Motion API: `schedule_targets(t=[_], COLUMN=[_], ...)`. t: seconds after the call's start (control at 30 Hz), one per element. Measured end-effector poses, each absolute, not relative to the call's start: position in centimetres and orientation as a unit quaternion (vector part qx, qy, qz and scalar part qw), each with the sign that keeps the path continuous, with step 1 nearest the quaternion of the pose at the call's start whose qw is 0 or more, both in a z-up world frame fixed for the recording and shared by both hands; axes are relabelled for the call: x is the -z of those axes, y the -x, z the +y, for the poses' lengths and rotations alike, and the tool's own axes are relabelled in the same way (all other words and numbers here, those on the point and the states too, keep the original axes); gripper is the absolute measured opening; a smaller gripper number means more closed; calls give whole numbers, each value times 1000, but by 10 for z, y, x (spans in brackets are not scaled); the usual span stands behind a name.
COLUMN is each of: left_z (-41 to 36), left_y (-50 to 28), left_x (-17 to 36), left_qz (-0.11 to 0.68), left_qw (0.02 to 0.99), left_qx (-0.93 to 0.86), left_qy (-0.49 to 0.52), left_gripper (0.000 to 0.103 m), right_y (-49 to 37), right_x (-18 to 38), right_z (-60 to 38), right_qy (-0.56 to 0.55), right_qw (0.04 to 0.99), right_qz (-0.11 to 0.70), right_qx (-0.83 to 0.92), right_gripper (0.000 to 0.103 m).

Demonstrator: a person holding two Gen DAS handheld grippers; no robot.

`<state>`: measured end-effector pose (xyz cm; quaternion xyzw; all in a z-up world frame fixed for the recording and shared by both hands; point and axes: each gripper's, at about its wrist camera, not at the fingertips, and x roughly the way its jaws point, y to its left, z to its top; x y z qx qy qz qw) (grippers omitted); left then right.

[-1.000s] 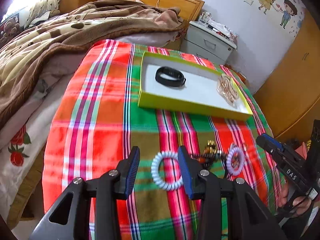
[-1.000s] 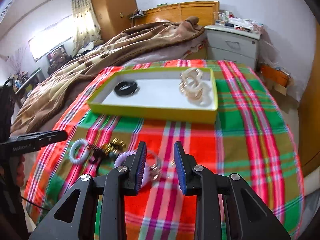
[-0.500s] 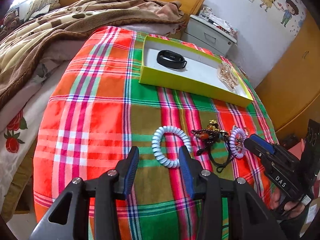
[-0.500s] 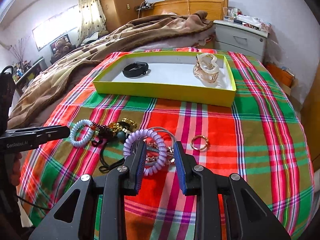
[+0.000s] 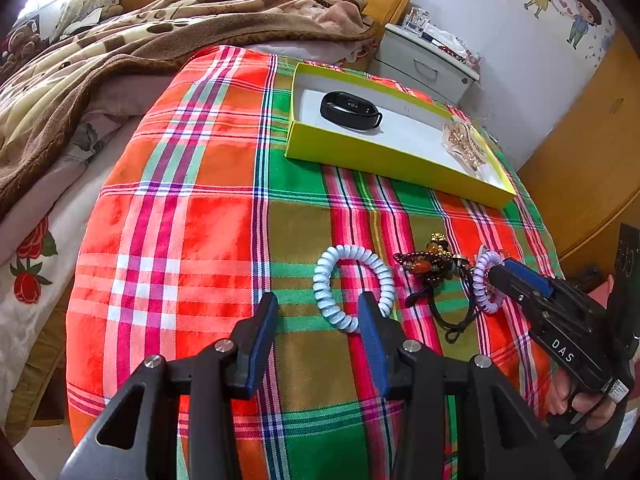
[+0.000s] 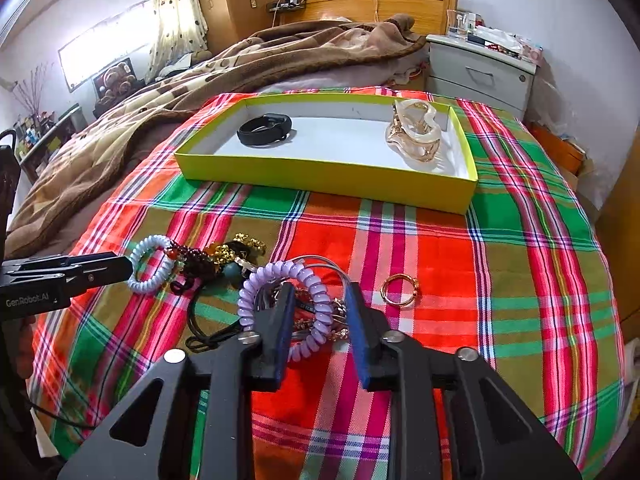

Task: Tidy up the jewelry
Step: 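Grasp the white coil hair tie with the left gripper while the right grasps the purple coil, then carry both coil hair ties over the yellow box with both grippers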

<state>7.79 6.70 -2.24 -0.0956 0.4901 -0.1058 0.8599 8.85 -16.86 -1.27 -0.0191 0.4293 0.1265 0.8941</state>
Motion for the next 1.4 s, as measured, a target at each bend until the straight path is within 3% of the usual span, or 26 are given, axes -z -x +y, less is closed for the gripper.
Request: schedule_targets(t=[0.23,0.7,0.9,0.97,1.1,1.4], left_z=[61,53,43,44,43,45], left_y=[-78,-83,-84,-84,-84,-85], left_x=[24,25,26,26,25,19], left_qz=[492,484,475,474,476,474], left_qw=[861,869,878,878,877,878], left_qx=[103,83,62,63,67,72], left_qy=[80,53,1,3,-1,8], left_gripper=[43,43,31,21,12,11], right_y=[-86,-74,-75,-76,-77,-78], right_x=[11,-11,-14,-13,-12,-15], right_z=[-170,-183,-185,-185,-185,-186], right_qy=[18,-9,-15,-16,-17,-19], right_qw=[897,917,918,917,916,918], right_qz=[423,383,380,381,383,380], right_qx=[-123,-113,-115,-114,-115,-110], right_gripper=[10,10,10,10,10,10])
